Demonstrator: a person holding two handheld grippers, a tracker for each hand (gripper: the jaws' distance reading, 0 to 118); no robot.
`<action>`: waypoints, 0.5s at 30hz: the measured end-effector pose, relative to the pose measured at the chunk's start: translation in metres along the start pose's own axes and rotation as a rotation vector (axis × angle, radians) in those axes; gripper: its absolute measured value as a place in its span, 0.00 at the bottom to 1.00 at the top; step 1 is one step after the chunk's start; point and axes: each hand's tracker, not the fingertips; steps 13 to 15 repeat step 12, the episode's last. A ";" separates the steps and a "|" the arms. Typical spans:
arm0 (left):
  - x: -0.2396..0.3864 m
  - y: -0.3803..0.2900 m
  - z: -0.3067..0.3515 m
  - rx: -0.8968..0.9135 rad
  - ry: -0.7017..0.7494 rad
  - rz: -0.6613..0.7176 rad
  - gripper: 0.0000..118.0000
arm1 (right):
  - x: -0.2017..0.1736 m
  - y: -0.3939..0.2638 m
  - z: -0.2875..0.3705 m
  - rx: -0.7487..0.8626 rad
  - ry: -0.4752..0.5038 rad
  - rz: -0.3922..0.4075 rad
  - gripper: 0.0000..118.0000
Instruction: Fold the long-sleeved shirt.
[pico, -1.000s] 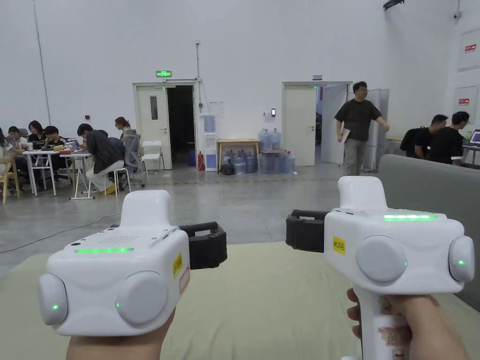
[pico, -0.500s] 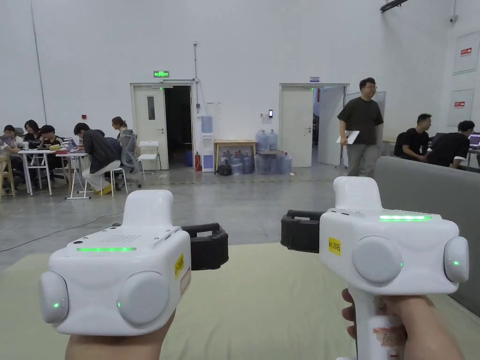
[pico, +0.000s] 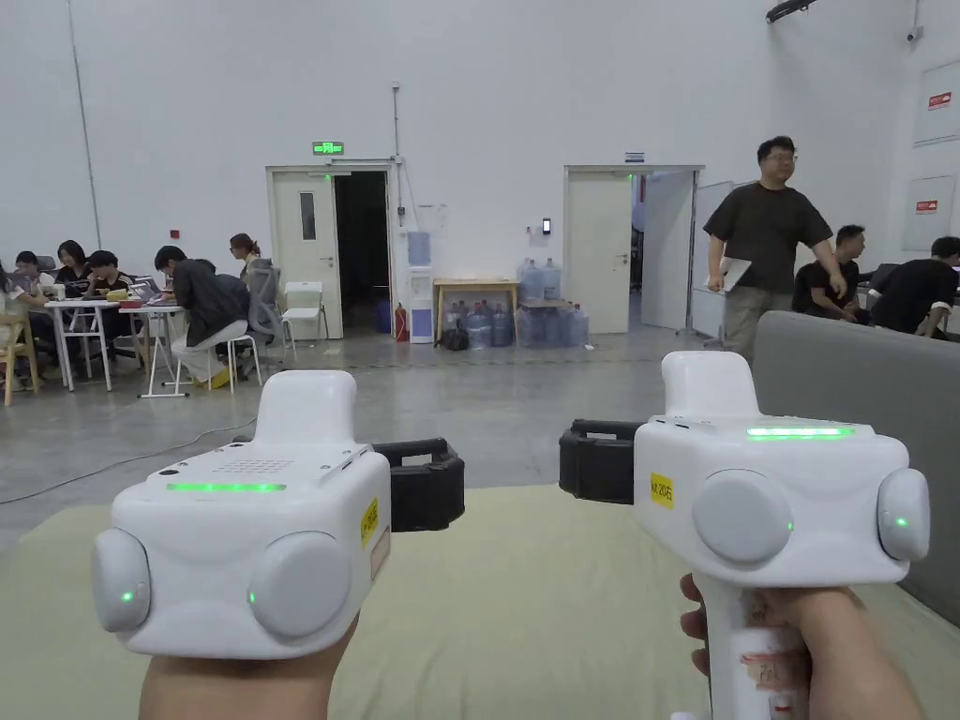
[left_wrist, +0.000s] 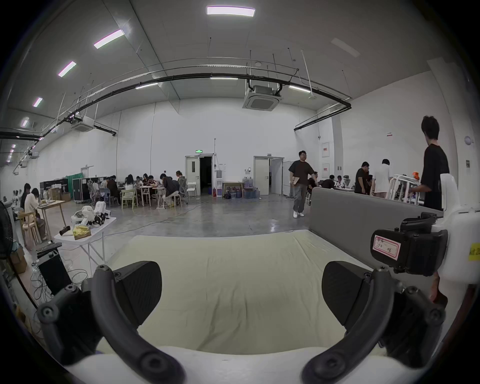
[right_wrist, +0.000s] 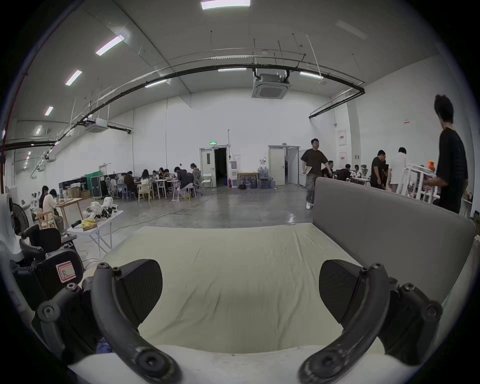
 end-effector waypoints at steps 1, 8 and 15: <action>0.000 0.000 0.000 -0.001 0.001 0.001 1.00 | 0.001 0.000 0.001 -0.001 0.002 -0.002 1.00; 0.000 -0.002 0.001 -0.006 0.004 0.001 1.00 | 0.007 0.000 0.001 -0.009 0.001 -0.047 1.00; 0.001 -0.004 0.001 -0.014 -0.001 0.004 1.00 | 0.010 -0.002 0.002 -0.012 -0.003 -0.064 1.00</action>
